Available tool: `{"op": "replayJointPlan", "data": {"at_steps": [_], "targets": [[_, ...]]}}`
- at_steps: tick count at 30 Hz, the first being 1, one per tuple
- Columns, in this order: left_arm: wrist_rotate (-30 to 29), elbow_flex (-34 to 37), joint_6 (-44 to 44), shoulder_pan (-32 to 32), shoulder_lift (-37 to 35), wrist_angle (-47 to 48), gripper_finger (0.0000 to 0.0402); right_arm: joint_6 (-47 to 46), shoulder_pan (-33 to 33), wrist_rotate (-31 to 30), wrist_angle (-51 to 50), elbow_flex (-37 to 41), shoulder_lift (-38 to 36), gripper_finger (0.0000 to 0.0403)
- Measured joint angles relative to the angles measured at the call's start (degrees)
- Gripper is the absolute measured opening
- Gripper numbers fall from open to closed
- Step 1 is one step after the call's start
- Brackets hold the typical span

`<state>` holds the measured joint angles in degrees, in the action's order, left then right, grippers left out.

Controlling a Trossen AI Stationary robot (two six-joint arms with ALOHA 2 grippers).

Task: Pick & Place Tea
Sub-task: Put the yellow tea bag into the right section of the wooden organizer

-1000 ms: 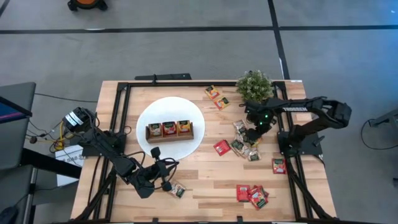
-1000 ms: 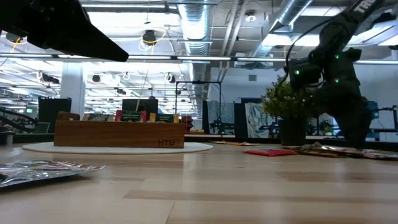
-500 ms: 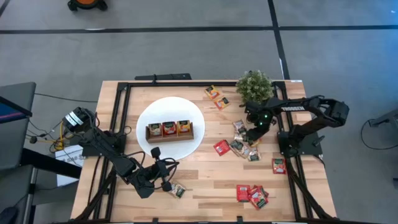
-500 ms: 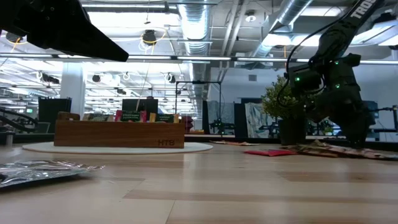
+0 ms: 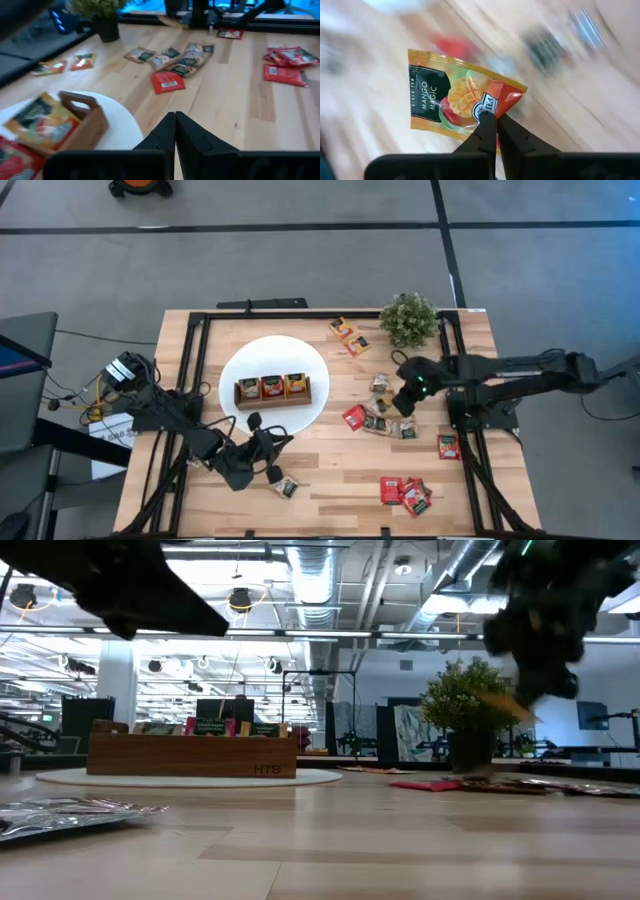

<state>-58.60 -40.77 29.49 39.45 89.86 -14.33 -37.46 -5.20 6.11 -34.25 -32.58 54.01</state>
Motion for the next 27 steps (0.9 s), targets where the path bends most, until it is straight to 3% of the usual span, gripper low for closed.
{"op": "replayJointPlan", "data": {"at_steps": [3, 6, 8, 11, 16, 19, 22, 27], "targets": [[1.0, 0.0, -1.5, -1.7, 0.0, -2.4, 0.0025, -4.9, 9.3, -9.6, 12.8, 2.7, -2.3, 0.0001], [-0.6, 0.0, -6.2, -3.3, 0.0, -7.0, 0.0061, -6.0, 17.6, -23.3, 27.4, 5.5, -1.2, 0.0001], [-1.7, 0.0, -10.8, -4.6, 0.0, -11.7, 0.0089, -4.3, 21.4, -32.5, 37.8, 6.5, 1.8, 0.0001], [-1.7, 0.0, -20.2, -6.5, 0.5, -20.7, 0.0133, 3.1, 24.9, -41.8, 53.4, 6.6, 8.3, 0.0001], [-1.2, -1.0, -39.7, -9.7, 4.1, -38.7, 0.0182, 13.4, 24.6, -45.1, 78.9, 6.6, 20.8, 0.0000], [0.1, -4.1, -46.6, -11.4, 7.7, -42.4, 0.0188, 15.5, 22.7, -45.2, 89.7, 6.6, 27.1, 0.0000], [-2.6, -8.5, -50.4, -13.2, 11.0, -43.1, 0.0189, 17.5, 20.6, -45.2, 95.9, 5.9, 32.2, 0.0000], [-9.6, -14.6, -57.8, -16.1, 14.1, -43.2, 0.0189, 20.0, 18.5, -45.2, 97.3, 3.6, 36.8, 0.0000]]}}
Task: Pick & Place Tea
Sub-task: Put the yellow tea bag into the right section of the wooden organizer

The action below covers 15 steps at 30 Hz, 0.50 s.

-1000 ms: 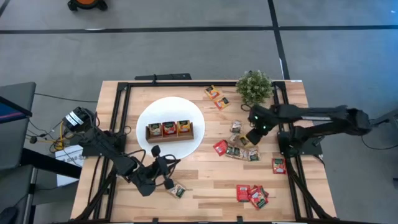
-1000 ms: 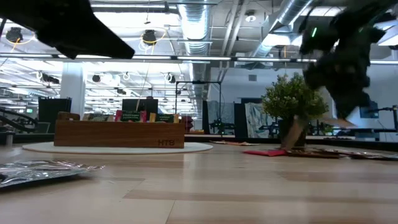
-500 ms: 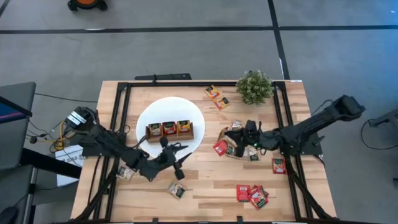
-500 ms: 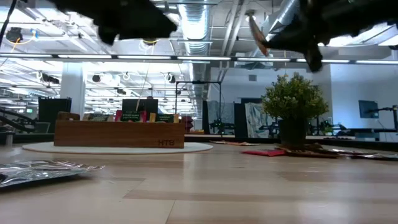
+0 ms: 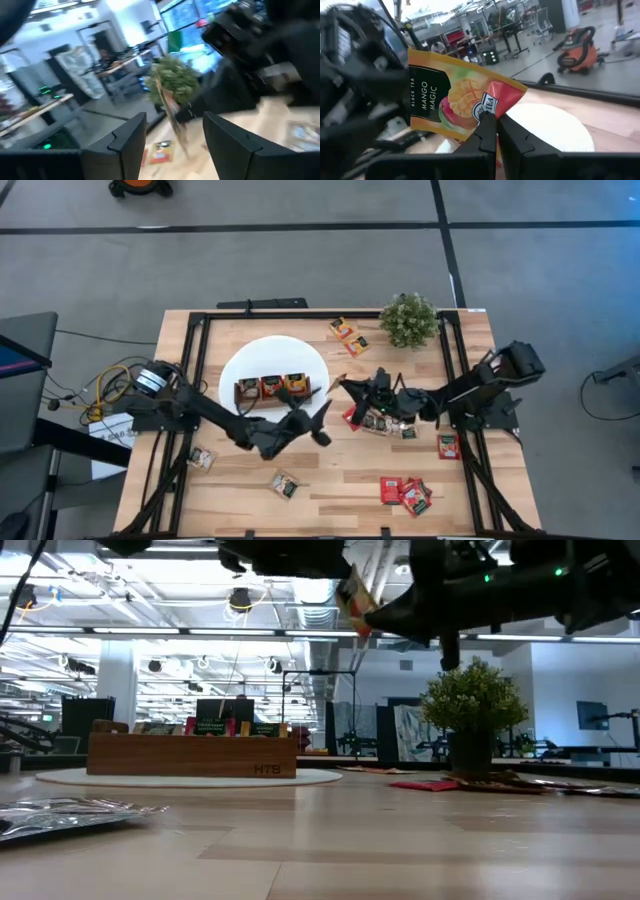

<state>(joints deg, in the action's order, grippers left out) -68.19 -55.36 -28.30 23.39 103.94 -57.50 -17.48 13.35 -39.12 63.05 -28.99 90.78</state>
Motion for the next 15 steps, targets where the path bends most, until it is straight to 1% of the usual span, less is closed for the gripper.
{"op": "replayJointPlan", "data": {"at_steps": [3, 6, 9, 10, 12, 15], "targets": [[-2.8, -1.7, -0.9, -1.6, 0.2, 1.7, 0.0189, 2.2, 0.1, 0.0, 0.1, -1.3, 1.5, 0.0000], [-5.8, -1.9, -1.1, -2.5, 0.1, 4.1, 0.0188, 2.9, 0.8, 0.0, 0.1, -1.8, 1.5, 0.0000], [-3.9, -1.9, -0.6, -2.4, -0.1, 4.6, 0.0178, 3.5, 1.4, 0.0, 0.0, -1.8, 1.0, 0.0000], [-2.6, -1.9, 0.0, -2.1, -0.1, 4.7, 0.0171, 3.9, 1.6, 0.0, 0.3, -1.8, 0.9, 0.0000], [-1.9, -1.9, 1.0, -1.9, -0.1, 5.2, 0.0150, 4.0, 1.7, 0.0, 0.0, -1.8, 0.9, 0.0000], [-2.1, -1.9, 1.1, -1.9, -0.1, 5.6, 0.0101, 4.0, 1.7, 0.1, 0.1, -1.8, 0.9, 0.0000]]}}
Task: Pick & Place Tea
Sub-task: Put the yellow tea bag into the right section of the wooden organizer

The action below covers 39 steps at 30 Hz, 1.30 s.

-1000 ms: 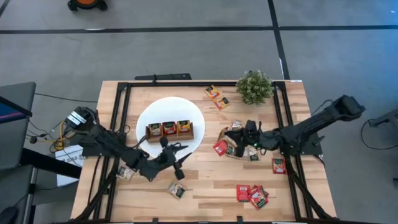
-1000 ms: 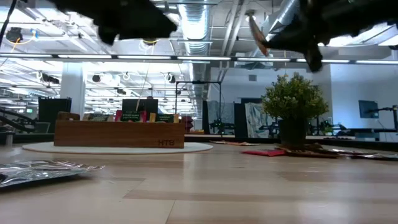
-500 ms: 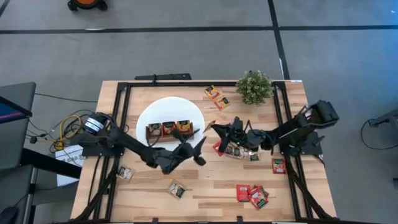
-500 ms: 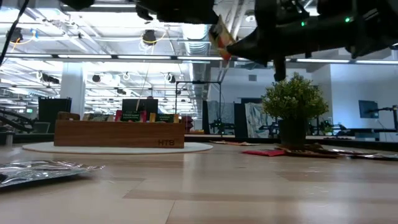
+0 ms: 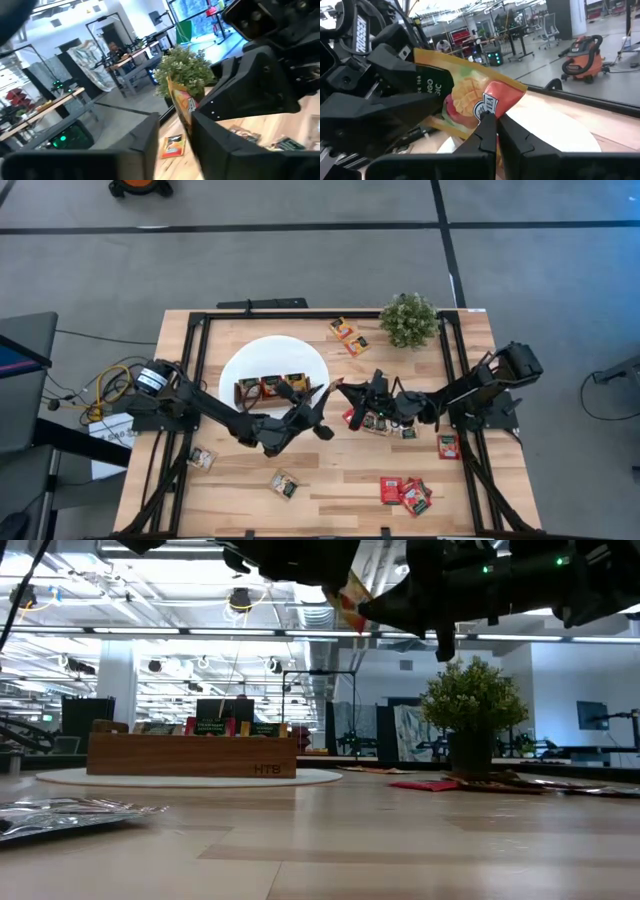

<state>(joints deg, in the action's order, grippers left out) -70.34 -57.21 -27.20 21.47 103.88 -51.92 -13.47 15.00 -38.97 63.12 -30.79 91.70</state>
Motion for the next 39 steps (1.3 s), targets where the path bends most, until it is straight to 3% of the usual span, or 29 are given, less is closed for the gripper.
{"op": "replayJointPlan", "data": {"at_steps": [5, 11, 15, 22, 28, 34, 39], "targets": [[0.4, 0.0, 0.7, 0.3, 0.0, 0.9, 0.0011, 0.0, 0.0, 0.1, -0.1, 0.0, 0.0, 0.0001], [0.4, 0.0, 0.5, 2.0, -1.4, 6.2, 0.0001, 0.0, 0.0, 1.3, -0.1, 0.0, 0.0, 0.0018], [0.8, 0.0, 4.4, 3.8, -5.4, 13.3, 0.0001, 0.0, 0.0, 4.3, 0.0, 0.0, 0.0, 0.0057], [12.5, -0.1, 24.3, 4.5, -16.0, 39.5, 0.0000, 0.0, 0.0, 7.6, 0.0, -0.2, 0.0, 0.0165], [21.3, -0.1, 31.9, 3.4, -24.2, 58.5, 0.0000, -0.1, 0.0, 9.3, -2.6, -0.2, 0.0, 0.0235], [35.2, -0.1, 33.1, -0.8, -29.1, 75.7, 0.0000, -1.2, 1.0, 9.5, -5.4, -0.2, 0.0, 0.0248], [42.7, -0.1, 31.1, -8.0, -28.2, 80.8, 0.0000, -3.0, 3.0, 9.5, -7.3, -0.2, 0.0, 0.0243]]}}
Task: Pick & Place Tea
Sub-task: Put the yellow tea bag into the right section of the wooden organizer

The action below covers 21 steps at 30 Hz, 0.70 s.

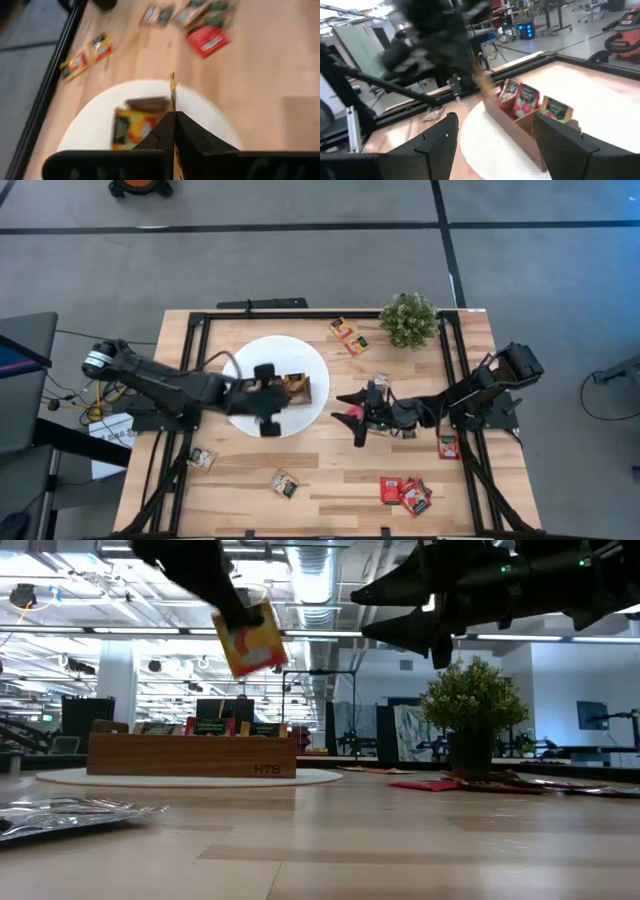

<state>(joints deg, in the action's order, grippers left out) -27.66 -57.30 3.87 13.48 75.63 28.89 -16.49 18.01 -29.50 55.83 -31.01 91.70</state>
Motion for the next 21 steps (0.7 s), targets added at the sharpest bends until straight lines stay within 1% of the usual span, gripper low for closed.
{"op": "replayJointPlan", "data": {"at_steps": [7, 10, 12, 14, 21], "targets": [[5.7, 0.0, -8.5, -10.3, 3.9, -1.3, 0.0000, 0.0, 1.1, -0.3, 0.3, 0.0, 0.0, 0.0232], [9.0, 0.0, -10.0, -13.4, 5.9, -1.9, 0.0000, 0.2, 1.1, -0.4, 0.3, 0.0, 0.0, 0.0227], [12.5, 0.0, -10.7, -14.7, 7.7, -1.9, 0.0000, 0.4, 1.1, -0.4, 0.3, 0.0, 0.0, 0.0225], [14.1, 0.0, -10.8, -15.7, 9.5, -1.9, 0.0000, 0.4, 1.1, -0.4, 0.3, 0.0, 0.0, 0.0223], [14.3, 0.0, -12.0, -17.2, 13.2, -2.0, 0.0000, 0.4, 1.1, -0.4, 0.3, 0.0, 0.0, 0.0221]]}}
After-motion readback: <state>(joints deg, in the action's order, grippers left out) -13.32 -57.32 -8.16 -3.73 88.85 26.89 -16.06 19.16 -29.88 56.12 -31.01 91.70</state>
